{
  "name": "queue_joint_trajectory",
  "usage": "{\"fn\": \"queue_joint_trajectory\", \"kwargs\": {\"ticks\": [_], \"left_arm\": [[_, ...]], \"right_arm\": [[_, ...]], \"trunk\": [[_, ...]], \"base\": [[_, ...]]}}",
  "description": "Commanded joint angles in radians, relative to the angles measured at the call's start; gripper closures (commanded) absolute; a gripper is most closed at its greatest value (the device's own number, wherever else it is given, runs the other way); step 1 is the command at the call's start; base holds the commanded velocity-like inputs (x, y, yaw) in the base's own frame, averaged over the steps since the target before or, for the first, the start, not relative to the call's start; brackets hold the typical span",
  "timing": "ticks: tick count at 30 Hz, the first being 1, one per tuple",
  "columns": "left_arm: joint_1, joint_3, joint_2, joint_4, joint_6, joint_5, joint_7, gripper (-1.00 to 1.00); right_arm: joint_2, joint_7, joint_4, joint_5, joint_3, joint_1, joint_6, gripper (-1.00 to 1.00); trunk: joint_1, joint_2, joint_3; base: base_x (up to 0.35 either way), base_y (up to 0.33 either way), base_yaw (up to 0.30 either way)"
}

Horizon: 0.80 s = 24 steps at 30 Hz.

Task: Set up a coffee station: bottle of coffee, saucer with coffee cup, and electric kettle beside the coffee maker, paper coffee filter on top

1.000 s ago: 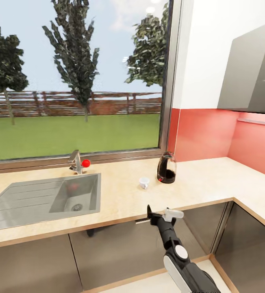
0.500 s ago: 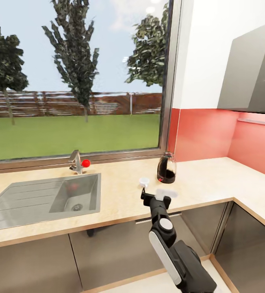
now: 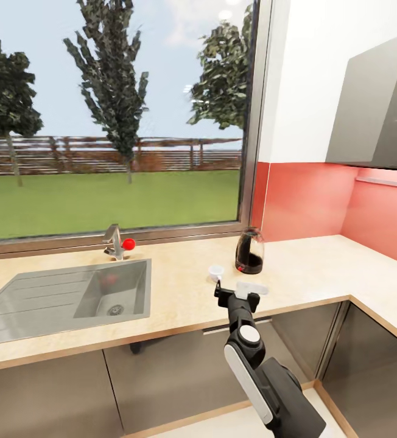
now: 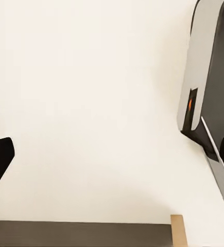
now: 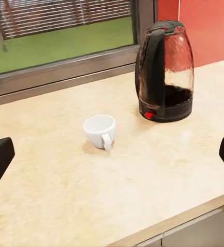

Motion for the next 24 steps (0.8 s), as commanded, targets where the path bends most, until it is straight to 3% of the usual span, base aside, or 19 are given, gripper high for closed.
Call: {"fn": "queue_joint_trajectory", "kwargs": {"ticks": [1,7,19,24], "left_arm": [[0.001,0.008,-0.001,-0.001,-0.001,-0.007,0.001,-1.0],[0.001,0.007,-0.002,-0.001,0.0,-0.008,0.01,-1.0],[0.002,0.006,-0.004,0.005,0.003,-0.009,0.014,-1.0],[0.003,0.006,-0.004,0.006,0.008,-0.009,0.014,-1.0]], "right_arm": [[-0.001,-0.007,0.0,-0.004,0.002,-0.001,0.005,-1.0],[-0.004,-0.007,0.005,-0.003,0.001,-0.001,0.005,-1.0],[-0.005,-0.007,0.038,-0.003,-0.048,-0.001,0.005,-1.0],[-0.021,-0.007,0.04,-0.003,-0.05,-0.001,0.005,-1.0]], "trunk": [[0.0,-0.001,0.0],[0.0,-0.001,0.0],[0.0,-0.001,0.0],[0.0,-0.001,0.0]], "base": [[0.0,0.0,0.0],[0.0,0.0,0.0],[0.0,0.0,0.0],[0.0,0.0,0.0]]}}
